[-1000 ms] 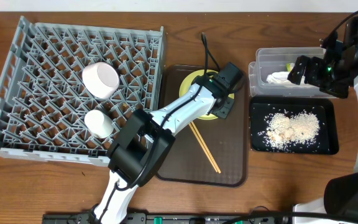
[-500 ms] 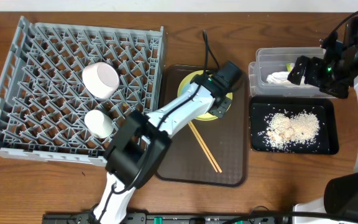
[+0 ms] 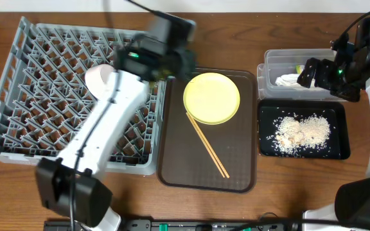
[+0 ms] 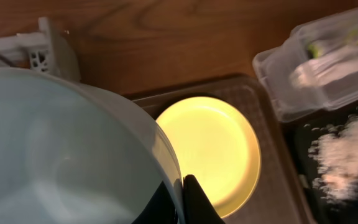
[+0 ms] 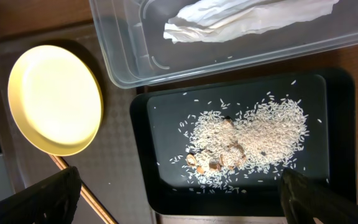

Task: Sort waste into correct bins and load items into the dishwasher
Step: 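Carry the blue bowl with the left gripper and place it in the rack, then reach the left gripper to the tray and grasp one chopstick, then carry the chopstick with the left gripper and drop it in the rack, then reach the left gripper back and grasp the second chopstick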

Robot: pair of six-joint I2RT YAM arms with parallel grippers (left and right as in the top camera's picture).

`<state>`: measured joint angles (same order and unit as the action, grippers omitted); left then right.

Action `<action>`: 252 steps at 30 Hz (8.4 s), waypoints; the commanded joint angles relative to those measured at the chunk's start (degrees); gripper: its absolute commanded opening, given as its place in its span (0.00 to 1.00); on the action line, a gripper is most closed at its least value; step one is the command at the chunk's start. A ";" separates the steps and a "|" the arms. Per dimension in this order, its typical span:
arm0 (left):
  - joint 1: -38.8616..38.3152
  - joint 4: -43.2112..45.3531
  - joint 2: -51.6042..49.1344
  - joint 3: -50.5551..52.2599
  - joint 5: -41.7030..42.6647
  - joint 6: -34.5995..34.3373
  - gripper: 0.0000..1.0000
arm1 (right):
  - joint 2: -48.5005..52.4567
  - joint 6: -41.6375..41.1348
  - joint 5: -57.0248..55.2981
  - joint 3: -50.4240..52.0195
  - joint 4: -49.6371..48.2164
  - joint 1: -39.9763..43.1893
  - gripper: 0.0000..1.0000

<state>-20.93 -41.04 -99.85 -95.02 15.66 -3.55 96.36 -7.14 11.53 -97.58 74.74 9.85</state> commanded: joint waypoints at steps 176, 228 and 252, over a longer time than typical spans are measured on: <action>-21.05 -1.01 -9.62 29.40 -8.68 -44.17 0.41 | -0.44 -0.07 -0.13 -0.98 2.05 0.26 0.99; 5.92 -1.33 17.75 25.49 -10.82 6.36 0.08 | -0.44 -0.09 -0.11 -0.98 3.72 0.24 0.99; -2.05 0.87 11.58 24.00 2.67 -18.73 0.52 | -0.44 -0.09 -0.13 -0.98 4.13 0.26 0.99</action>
<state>-18.79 -39.94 -87.92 -70.76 14.70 -9.74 96.36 -7.14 11.53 -97.58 78.74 9.85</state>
